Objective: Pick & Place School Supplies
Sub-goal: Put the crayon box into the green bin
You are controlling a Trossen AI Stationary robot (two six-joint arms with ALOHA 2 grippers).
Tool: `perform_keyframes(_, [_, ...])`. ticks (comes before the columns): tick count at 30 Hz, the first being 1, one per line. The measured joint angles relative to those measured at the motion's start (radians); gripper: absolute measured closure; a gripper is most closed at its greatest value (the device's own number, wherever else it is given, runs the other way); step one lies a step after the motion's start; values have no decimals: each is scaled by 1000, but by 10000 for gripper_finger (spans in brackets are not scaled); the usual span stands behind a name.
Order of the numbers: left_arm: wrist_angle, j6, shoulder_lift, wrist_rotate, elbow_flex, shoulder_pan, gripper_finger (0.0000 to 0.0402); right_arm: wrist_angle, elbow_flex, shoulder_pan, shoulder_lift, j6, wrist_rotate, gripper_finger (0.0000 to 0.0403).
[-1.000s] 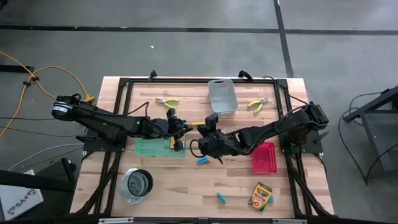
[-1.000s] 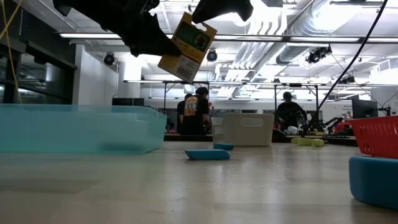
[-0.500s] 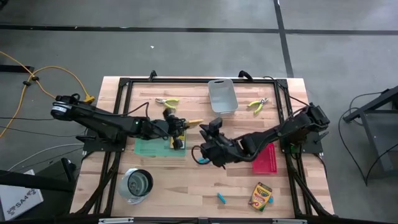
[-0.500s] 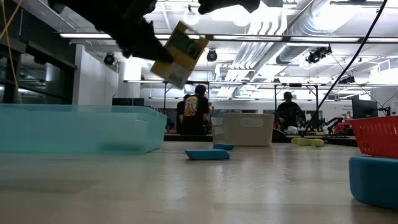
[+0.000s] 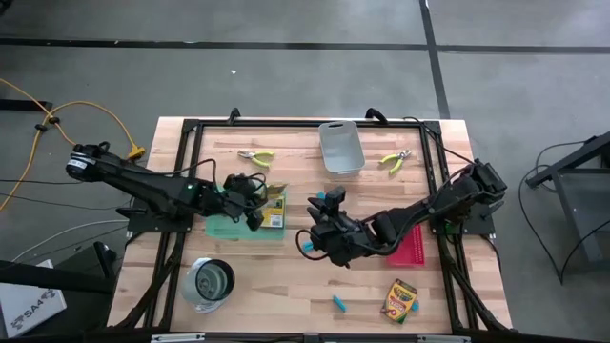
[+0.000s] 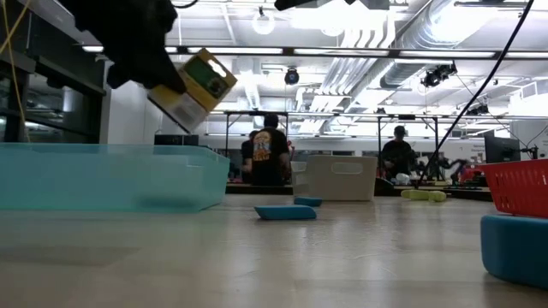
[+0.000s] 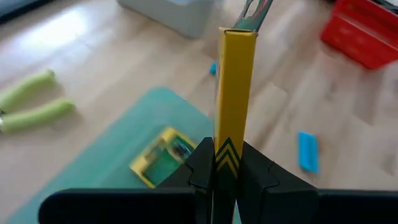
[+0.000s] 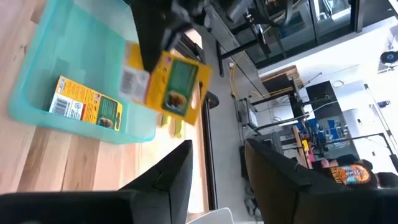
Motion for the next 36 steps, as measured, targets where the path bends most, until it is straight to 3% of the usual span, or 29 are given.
perform_keyframes(4, [-97, -74, -73, 64, 0, 10, 371, -4, 0, 0, 0, 11, -4, 262])
perform_keyframes(10, [-269, -230, -173, 81, 0, 22, 371, -24, 0, 0, 0, 87, -42, 262])
perform_keyframes(18, [-266, -350, -200, 165, -16, 19, 371, -70, 0, -1, 0, 131, -75, 262])
perform_keyframes(22, [-246, -437, -192, 189, -92, 19, 371, -73, 0, 0, 0, 131, -76, 262])
perform_keyframes(31, [31, -542, -245, 309, -301, 52, 371, -85, 0, 0, 0, 155, -82, 262])
perform_keyframes(36, [71, -601, -261, 326, -377, 82, 372, -98, 0, 0, 0, 177, -84, 262])
